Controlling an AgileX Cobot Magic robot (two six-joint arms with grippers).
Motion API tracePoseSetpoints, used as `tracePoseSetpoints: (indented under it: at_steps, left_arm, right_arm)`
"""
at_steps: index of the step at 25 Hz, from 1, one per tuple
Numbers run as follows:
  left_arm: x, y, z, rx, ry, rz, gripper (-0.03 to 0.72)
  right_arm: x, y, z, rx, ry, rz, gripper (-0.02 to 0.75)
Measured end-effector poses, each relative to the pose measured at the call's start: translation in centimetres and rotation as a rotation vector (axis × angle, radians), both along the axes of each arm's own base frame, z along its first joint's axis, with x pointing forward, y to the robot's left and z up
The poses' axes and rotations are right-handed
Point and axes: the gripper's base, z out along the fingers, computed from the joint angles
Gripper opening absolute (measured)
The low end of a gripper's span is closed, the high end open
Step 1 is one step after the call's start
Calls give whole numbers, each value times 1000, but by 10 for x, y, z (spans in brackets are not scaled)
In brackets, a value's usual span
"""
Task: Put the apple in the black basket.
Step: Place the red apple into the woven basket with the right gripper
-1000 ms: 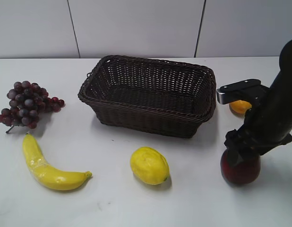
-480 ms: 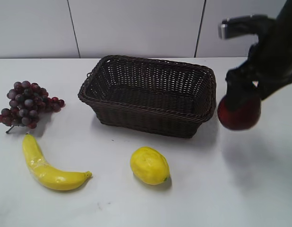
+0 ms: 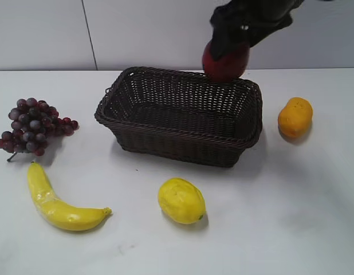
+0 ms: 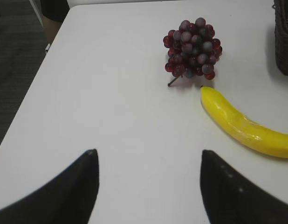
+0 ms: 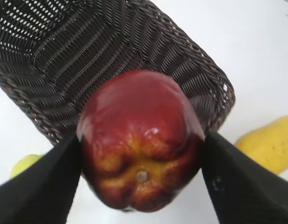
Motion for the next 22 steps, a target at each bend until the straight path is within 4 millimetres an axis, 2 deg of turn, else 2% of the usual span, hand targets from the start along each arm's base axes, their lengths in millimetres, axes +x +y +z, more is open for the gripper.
tracePoseSetpoints:
  at_steps: [3, 8, 11, 13, 16, 22]
  left_arm:
    - [0, 0, 0, 0, 0, 0, 508]
    - [0, 0, 0, 0, 0, 0, 508]
    - [0, 0, 0, 0, 0, 0, 508]
    - [0, 0, 0, 0, 0, 0, 508]
    - [0, 0, 0, 0, 0, 0, 508]
    - [0, 0, 0, 0, 0, 0, 508]
  right_arm:
    - [19, 15, -38, -28, 49, 15, 573]
    - [42, 26, -106, -78, 141, 17, 573]
    - [47, 29, -133, -96, 177, 16, 573]
    - [47, 29, -140, -103, 189, 17, 579]
    - [49, 30, -140, -100, 167, 31, 649]
    - [51, 31, -133, -95, 150, 40, 659]
